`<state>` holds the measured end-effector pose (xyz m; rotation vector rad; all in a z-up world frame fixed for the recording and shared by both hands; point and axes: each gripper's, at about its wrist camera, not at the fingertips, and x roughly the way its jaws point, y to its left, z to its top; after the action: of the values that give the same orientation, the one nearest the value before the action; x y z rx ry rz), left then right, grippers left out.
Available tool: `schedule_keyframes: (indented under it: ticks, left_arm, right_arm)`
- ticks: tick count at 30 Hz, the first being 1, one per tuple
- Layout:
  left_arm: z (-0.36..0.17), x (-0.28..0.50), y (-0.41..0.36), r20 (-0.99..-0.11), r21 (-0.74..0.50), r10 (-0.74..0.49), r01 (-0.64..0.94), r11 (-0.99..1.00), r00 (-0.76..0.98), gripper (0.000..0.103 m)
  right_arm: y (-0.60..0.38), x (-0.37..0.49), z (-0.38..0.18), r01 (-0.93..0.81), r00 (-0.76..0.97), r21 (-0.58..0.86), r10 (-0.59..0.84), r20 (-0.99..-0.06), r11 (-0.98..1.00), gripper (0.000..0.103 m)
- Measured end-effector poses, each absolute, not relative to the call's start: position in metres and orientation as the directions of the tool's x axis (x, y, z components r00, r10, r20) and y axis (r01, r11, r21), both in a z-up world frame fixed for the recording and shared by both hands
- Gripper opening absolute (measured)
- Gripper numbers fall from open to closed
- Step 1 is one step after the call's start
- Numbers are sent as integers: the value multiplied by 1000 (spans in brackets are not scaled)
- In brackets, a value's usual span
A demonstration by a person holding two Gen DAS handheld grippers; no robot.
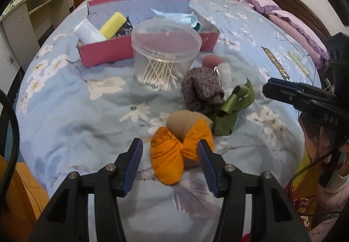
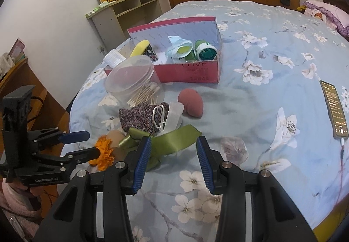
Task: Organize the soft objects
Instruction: 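Grasp the orange cloth with the left tool while the right tool grasps the green ribbon bow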
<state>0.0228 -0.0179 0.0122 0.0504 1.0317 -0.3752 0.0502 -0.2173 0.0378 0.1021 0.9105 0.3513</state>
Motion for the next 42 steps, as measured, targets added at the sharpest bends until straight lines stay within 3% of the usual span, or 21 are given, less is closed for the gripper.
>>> schedule_keyframes:
  ticks: [12,23,42]
  left_arm:
    - [-7,27,-19,-836,-192,-335,340,921,434,55]
    - [1,18,-10,-804,-205,-361,350,914,473,38]
    - [17,18,24,-774,-220,-336,271,937,536,37]
  right_arm:
    - [-200,42,24,-302,517,233,364,-774,924,44]
    - [-184,48,7,-318,467,260,389,-794,912,44]
    - [-148,63,-17,-336,438,245,382,-814,909,44]
